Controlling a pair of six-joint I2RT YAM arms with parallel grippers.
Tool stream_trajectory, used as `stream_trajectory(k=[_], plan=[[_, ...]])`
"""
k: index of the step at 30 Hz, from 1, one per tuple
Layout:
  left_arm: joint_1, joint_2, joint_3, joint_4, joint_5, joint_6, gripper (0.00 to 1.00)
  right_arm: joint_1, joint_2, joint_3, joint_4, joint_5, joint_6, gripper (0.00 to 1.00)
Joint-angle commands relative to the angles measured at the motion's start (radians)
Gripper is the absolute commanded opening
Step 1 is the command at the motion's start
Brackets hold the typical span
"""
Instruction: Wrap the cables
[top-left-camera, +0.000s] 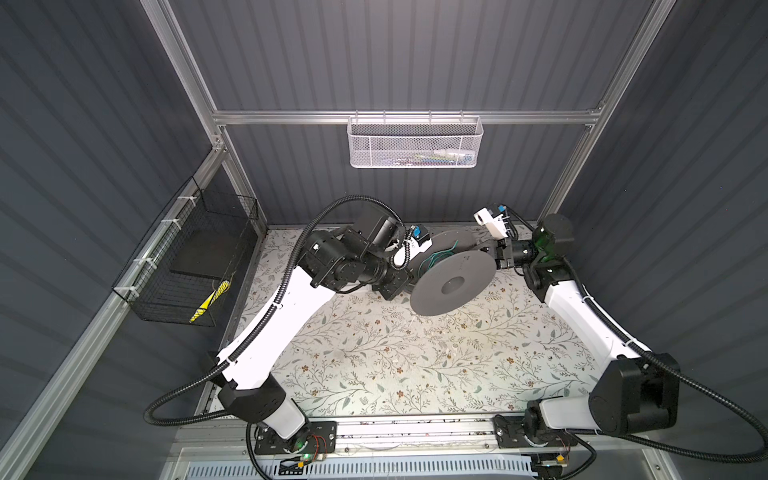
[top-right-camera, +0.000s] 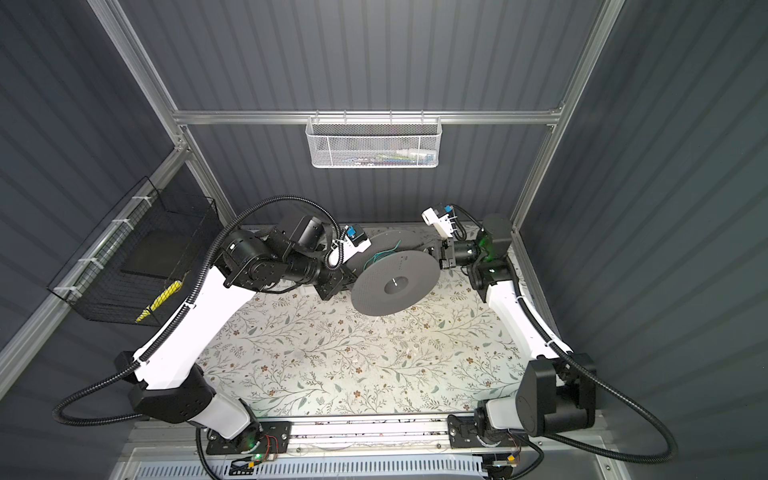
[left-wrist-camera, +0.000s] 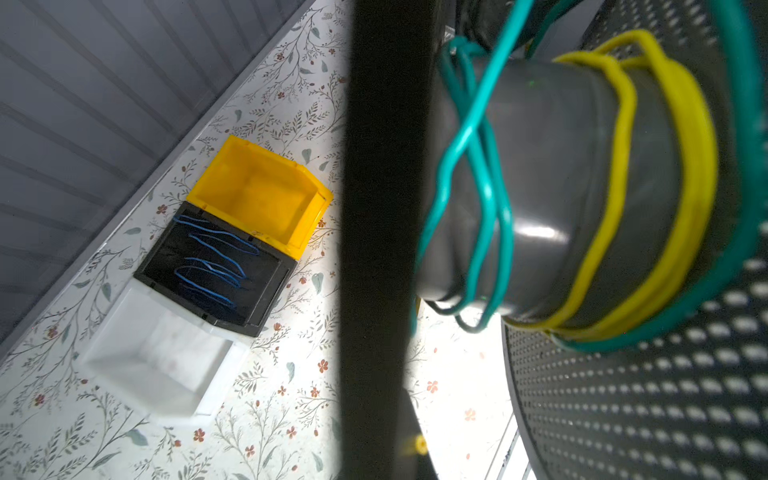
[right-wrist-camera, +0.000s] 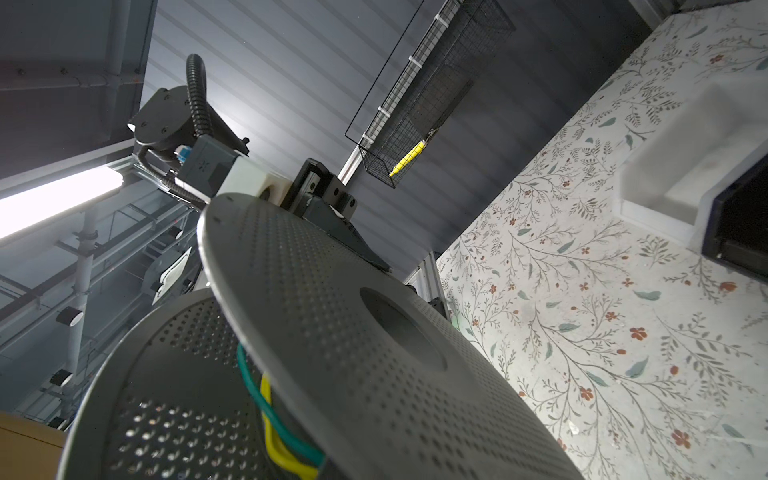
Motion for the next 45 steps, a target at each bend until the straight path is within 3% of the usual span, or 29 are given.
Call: stream_trajectory(k=[1, 3, 9, 16, 18, 21, 23, 24, 25, 26, 27, 29, 31, 35, 40, 45], plan=[[-0.086, 0.071, -0.093, 0.087, -0.160, 0.083, 0.00, 0.092, 0.005, 0.092, 0.039, -0.108, 0.066, 0.00], [-0.105, 0.059, -0.126, 0.115, -0.211, 0.099, 0.00, 0.090, 0.063, 0.186, -0.001, -0.101, 0.067, 0.07], [-0.130, 0.065, -0.146, 0.134, -0.430, 0.125, 0.00, 0.103, 0.161, 0.425, -0.145, -0.063, 0.066, 0.03], [-0.163, 0.025, -0.185, 0.234, -0.689, 0.132, 0.00, 0.130, 0.074, 0.216, -0.067, -0.049, 0.063, 0.02], [-0.172, 0.036, -0.182, 0.234, -0.737, 0.154, 0.00, 0.166, 0.043, 0.178, -0.097, -0.058, -0.001, 0.05], [-0.183, 0.078, -0.154, 0.197, -0.762, 0.185, 0.00, 0.185, 0.033, 0.181, -0.288, -0.043, -0.184, 0.04], [-0.202, 0.123, -0.116, 0.153, -0.777, 0.202, 0.00, 0.185, 0.044, 0.248, -0.635, 0.006, -0.462, 0.03], [-0.208, 0.148, -0.083, 0.117, -0.753, 0.198, 0.00, 0.189, 0.071, 0.352, -1.007, 0.104, -0.771, 0.02], [-0.209, 0.167, -0.052, 0.084, -0.712, 0.181, 0.00, 0.217, 0.122, 0.504, -1.407, 0.287, -1.074, 0.00], [-0.208, 0.172, -0.042, 0.077, -0.688, 0.169, 0.00, 0.259, 0.176, 0.608, -1.614, 0.445, -1.209, 0.00], [-0.208, 0.166, -0.043, 0.085, -0.664, 0.159, 0.00, 0.295, 0.221, 0.659, -1.694, 0.519, -1.252, 0.00], [-0.205, 0.112, -0.088, 0.153, -0.625, 0.141, 0.00, 0.286, 0.208, 0.592, -1.540, 0.384, -1.146, 0.00], [-0.206, 0.047, -0.147, 0.235, -0.598, 0.147, 0.00, 0.292, 0.179, 0.575, -1.485, 0.478, -1.116, 0.00], [-0.215, 0.054, -0.149, 0.192, -0.628, 0.141, 0.00, 0.294, 0.165, 0.640, -1.527, 0.571, -1.128, 0.00], [-0.254, 0.059, -0.203, 0.235, -0.765, 0.172, 0.00, 0.305, 0.127, 0.673, -1.550, 0.679, -1.118, 0.00], [-0.290, 0.036, -0.308, 0.425, -0.928, 0.266, 0.00, 0.369, 0.012, 0.595, -1.454, 0.921, -1.113, 0.00]])
